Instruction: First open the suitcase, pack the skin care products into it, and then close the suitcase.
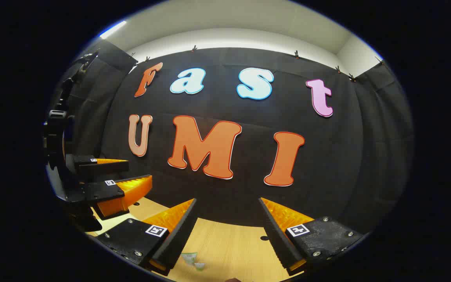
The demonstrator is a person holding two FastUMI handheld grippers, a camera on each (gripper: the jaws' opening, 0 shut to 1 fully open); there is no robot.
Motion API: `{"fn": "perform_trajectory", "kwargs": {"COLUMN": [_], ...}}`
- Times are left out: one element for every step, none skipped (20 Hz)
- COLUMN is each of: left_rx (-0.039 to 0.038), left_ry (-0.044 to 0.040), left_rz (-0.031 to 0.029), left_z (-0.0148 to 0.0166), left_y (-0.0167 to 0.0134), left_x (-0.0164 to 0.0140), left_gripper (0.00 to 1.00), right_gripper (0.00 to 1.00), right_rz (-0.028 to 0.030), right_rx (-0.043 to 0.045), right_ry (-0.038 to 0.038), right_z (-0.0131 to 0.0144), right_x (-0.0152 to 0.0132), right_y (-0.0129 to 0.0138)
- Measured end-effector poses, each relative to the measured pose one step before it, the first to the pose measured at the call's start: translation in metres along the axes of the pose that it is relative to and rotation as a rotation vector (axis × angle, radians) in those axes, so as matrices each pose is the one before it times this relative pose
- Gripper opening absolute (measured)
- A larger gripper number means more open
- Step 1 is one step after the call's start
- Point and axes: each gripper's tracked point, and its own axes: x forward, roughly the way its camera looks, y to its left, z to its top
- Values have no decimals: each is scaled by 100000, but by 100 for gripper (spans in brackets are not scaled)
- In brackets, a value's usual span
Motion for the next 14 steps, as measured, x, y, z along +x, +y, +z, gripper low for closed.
{"fn": "perform_trajectory", "kwargs": {"left_rx": [-2056,-1916,-795,-466,-939,-402,-255,-68,-389,-275,-729,-608,-145,-351], "left_ry": [1057,432,499,-310,-254,166,6,-32,-124,-257,-883,-899,-1044,-2196], "left_rz": [-3348,-450,1580,1456,1506,1295,1736,2002,1437,575,-1295,-2052,-1537,498], "left_z": [-588,-334,-351,-151,-64,-79,-93,33,-26,-50,281,301,66,564], "left_y": [-839,-136,625,616,699,642,564,808,474,328,-209,-318,-231,166], "left_x": [-245,-282,-192,-253,-143,-94,-87,-45,-124,-58,-85,-116,-135,-187], "left_gripper": [97,97,100,97,98,100,100,100,100,100,97,97,97,96], "right_gripper": [95,95,98,92,95,95,95,95,95,95,92,92,95,95], "right_rz": [1239,905,520,482,240,623,-167,246,334,-232,84,-412,266,-151], "right_rx": [409,406,6,-79,8,641,870,1103,517,-93,-97,-27,510,545], "right_ry": [-802,-1140,-516,-381,402,402,672,615,657,631,364,326,27,-37], "right_z": [-5,104,-207,-110,-312,-176,-335,-298,-418,-238,-241,-43,-160,33], "right_x": [-233,-272,-162,-23,84,48,178,180,78,147,-93,54,4,40], "right_y": [57,272,-181,194,42,220,97,236,206,21,-136,-71,-45,45]}}
